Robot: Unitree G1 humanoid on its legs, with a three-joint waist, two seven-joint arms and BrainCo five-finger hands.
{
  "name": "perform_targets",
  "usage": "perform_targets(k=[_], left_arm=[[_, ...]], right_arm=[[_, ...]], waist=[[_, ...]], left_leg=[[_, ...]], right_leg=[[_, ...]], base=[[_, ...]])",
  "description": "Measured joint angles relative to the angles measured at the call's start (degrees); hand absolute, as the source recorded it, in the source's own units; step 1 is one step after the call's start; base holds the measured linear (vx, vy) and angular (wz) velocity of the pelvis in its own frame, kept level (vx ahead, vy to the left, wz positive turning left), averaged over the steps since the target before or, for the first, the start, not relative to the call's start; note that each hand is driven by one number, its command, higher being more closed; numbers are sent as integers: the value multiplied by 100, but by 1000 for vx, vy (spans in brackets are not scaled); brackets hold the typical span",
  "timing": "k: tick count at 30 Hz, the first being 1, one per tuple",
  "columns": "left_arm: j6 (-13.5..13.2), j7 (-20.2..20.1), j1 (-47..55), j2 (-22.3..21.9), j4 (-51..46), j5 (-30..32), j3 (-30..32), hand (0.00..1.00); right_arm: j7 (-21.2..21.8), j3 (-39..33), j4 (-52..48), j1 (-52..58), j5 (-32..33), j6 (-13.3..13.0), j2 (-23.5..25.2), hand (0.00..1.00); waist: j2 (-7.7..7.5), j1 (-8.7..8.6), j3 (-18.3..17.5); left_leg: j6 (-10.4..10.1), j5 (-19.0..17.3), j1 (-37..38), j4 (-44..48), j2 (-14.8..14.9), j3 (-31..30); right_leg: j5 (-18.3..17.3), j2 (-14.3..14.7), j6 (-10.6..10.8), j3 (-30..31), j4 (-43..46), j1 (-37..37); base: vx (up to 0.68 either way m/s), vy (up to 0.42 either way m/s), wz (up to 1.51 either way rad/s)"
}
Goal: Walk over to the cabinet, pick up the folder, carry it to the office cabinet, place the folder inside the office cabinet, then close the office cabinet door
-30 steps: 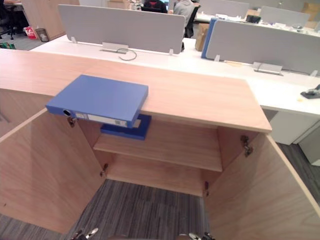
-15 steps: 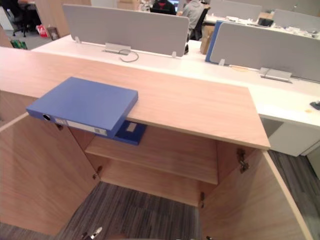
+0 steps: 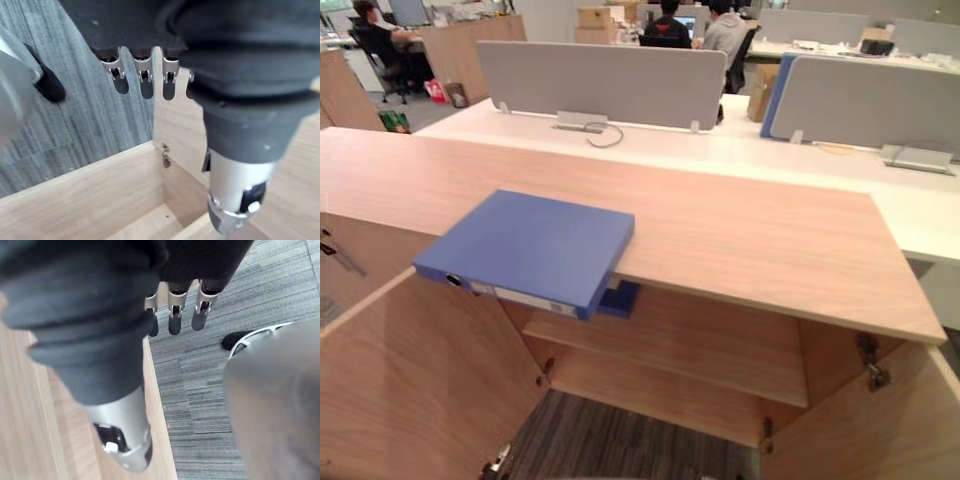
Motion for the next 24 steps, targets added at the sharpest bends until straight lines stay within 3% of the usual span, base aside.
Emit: perform_targets(k=[3,8,12,16,17,19,21,24], left_arm=[[-166,84,52,-28,-918,-314,-96,0],[-473,558,288,-146,-3573,-328,-520,0],[-481,769,400,-373,-4174,141,-327,0],[-393,1316,516,-547,-5141,1522,-61,0],[-261,1695,516,-580,-5528,2742,61,0],[-145,2003,513,-585,-5892,3901,118,0],[15,2442,493,-589,-6332,5519,99,0],[273,2992,377,-597,-6627,6980,62,0]], right_arm=[[-8,3,-16,-12,-174,46,-1,0],[-47,11,-128,34,-268,126,-49,0],[-45,43,-306,115,-443,240,-75,0],[-45,53,-389,181,-449,273,-50,0],[-46,65,-427,184,-452,278,-36,0],[-48,109,-484,187,-473,279,-8,0],[-55,297,-565,156,-622,276,44,0],[-87,513,-643,139,-679,261,248,0]], waist=[[17,16,-5],[100,19,18],[156,44,24],[100,165,-19],[89,184,-56],[78,204,-116],[69,225,-181],[32,313,-279]], left_leg=[[27,115,45,-163,-52,-33],[29,563,135,-854,-179,-257],[68,646,140,-994,-200,-292],[35,690,122,-989,-200,-289],[53,702,123,-987,-195,-277],[56,705,126,-986,-188,-242],[49,700,125,-985,-173,-218],[34,684,130,-982,-127,-191]], right_leg=[[17,-48,27,-14,10,-11],[-65,-184,146,-197,101,-182],[-71,-211,150,-287,110,-203],[-58,-220,185,-323,114,-207],[-59,-220,193,-323,133,-207],[-60,-216,196,-323,141,-206],[-63,-204,200,-321,136,-209],[-65,-164,198,-314,129,-210]], base=[[-12,17,10],[-98,12,19],[-61,26,13],[-5,3,2],[0,0,0],[12,-9,-2],[11,-11,-2],[-8,-25,-4]])
